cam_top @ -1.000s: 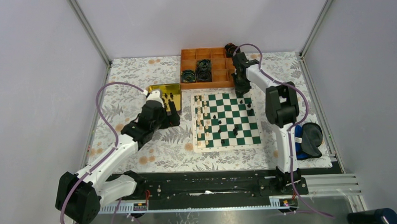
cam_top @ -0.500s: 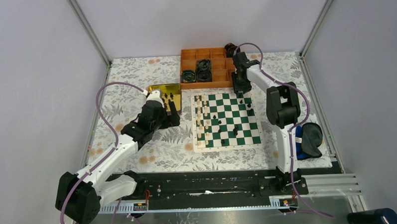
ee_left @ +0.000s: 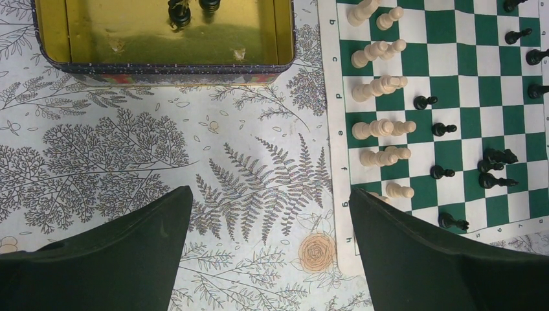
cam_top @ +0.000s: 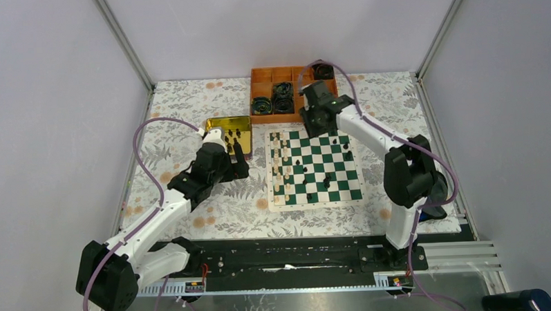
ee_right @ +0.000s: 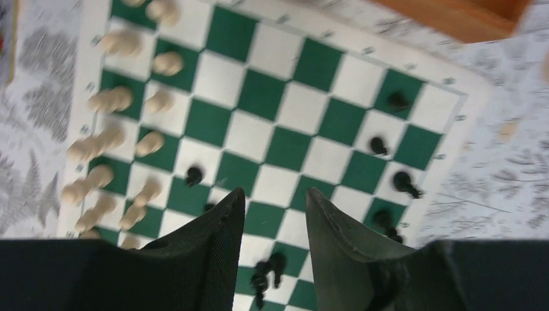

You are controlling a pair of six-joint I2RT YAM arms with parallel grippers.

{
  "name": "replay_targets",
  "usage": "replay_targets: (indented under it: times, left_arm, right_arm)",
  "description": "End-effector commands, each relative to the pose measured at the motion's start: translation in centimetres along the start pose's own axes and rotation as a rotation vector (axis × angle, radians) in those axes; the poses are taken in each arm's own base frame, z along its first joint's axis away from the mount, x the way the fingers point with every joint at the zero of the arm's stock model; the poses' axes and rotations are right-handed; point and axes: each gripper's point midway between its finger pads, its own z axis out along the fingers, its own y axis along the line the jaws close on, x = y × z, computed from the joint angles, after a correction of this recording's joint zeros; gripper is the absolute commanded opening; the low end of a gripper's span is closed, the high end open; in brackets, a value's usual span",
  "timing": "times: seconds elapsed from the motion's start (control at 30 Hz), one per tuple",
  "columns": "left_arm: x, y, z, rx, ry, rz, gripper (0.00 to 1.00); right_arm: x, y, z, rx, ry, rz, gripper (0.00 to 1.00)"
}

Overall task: Set up the chess pieces on the board
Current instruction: Pick up the chess piece from the chessboard.

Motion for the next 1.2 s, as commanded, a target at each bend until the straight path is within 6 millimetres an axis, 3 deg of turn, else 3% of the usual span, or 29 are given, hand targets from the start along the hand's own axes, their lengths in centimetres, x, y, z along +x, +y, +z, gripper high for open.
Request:
replay_targets:
  times: [0.0, 0.27, 0.6, 1.17]
  left_arm:
    - [-1.0, -0.8, 0.2, 0.028, -0.047, -0.011, 0.99]
    - [-1.0, -0.9, 0.4, 0.033, -0.045, -0.005, 0.99]
    - [-0.7, -0.8, 0.8, 0.025, -0.028, 0.009, 0.99]
    - [-0.6, -0.6, 0.8, 0.015, -0.025, 0.013, 0.99]
  right_arm:
    - [2.0, 3.7, -0.9, -0.079, 0.006, -0.066, 0.46]
    - [6.0, 6.4, -0.2, -0.134, 0.079, -0.099, 0.46]
    - [8.1, 9.2, 1.0, -0.188, 0.12, -0.128, 0.47]
    - [9.9, 9.4, 3.1, -0.166, 0.171, -0.131, 0.47]
